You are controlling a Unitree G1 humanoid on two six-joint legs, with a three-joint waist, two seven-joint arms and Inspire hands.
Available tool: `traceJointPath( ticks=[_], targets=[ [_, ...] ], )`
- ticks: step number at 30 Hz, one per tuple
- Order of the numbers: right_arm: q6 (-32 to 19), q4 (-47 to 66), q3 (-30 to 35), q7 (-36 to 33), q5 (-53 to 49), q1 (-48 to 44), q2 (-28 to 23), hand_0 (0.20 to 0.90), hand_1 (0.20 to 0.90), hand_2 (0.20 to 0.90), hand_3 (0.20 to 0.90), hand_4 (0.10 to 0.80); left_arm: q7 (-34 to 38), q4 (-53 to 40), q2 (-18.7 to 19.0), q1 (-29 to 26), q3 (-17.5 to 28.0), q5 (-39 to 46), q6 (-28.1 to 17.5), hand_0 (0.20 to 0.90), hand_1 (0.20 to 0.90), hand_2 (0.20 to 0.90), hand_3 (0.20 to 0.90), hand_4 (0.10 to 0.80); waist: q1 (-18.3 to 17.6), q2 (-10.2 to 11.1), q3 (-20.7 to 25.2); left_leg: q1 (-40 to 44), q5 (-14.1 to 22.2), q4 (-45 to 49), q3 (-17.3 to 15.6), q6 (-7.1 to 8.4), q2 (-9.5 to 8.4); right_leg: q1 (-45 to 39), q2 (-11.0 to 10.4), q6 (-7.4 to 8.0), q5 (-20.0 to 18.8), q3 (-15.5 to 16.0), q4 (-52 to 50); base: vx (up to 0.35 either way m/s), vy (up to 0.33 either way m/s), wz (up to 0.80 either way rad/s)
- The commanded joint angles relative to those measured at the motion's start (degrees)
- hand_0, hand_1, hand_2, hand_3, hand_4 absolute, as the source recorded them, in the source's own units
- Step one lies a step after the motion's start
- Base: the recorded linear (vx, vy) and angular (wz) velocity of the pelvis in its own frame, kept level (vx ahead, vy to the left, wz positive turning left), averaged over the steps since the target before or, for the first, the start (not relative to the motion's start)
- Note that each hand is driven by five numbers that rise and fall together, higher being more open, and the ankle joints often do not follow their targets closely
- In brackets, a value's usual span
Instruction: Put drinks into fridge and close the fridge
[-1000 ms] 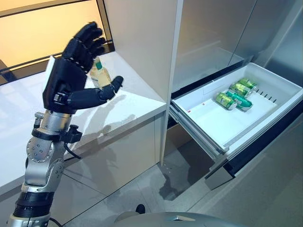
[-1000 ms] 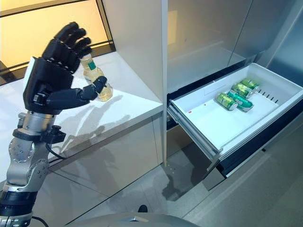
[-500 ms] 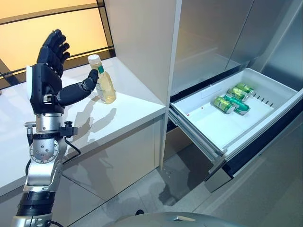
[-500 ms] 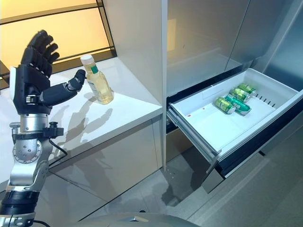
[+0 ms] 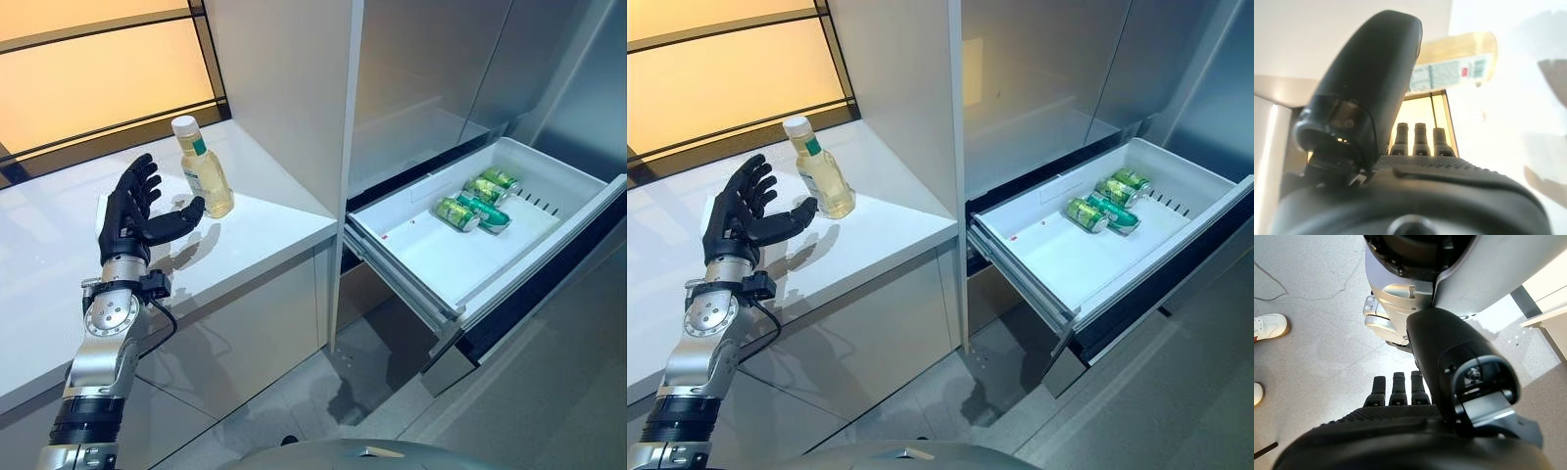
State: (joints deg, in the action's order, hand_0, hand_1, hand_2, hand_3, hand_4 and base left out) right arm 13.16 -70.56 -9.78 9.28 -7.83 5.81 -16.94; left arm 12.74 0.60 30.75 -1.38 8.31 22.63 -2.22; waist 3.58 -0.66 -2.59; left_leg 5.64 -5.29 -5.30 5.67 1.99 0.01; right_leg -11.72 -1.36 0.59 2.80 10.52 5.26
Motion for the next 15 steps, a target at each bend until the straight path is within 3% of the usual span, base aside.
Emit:
traceJointPath(
  ticks=[1,15],
  targets=[
    [0.1,0.5,-1.0,2.3,-0.1,-3.1,2.1,0.9,0.9,0.9,0.9,0.8,2.4,-1.4,3.1,-9.4,2.4,0.3,-3.3,0.9,0.9,0.9,0.9,0.8,-0.3,0.5,-0.1,3.0,7.2,0.4,-1.1,-3.03,-3.08,2.4,0.1,2.31,-2.1,-2.2,-1.3,0.0,0.0,0.0],
    [0.0,0.5,-1.7,2.5,0.3,-3.0,2.0,0.9,0.9,0.9,0.9,0.8,0.7,2.9,3.3,-13.5,0.7,6.7,-0.4,0.9,0.9,0.9,0.9,0.8,-1.6,0.2,0.2,3.5,7.3,0.3,-2.1,-2.94,-2.9,2.4,0.1,2.51,-2.2,-2.7,-1.3,0.002,0.001,-0.01]
  ],
)
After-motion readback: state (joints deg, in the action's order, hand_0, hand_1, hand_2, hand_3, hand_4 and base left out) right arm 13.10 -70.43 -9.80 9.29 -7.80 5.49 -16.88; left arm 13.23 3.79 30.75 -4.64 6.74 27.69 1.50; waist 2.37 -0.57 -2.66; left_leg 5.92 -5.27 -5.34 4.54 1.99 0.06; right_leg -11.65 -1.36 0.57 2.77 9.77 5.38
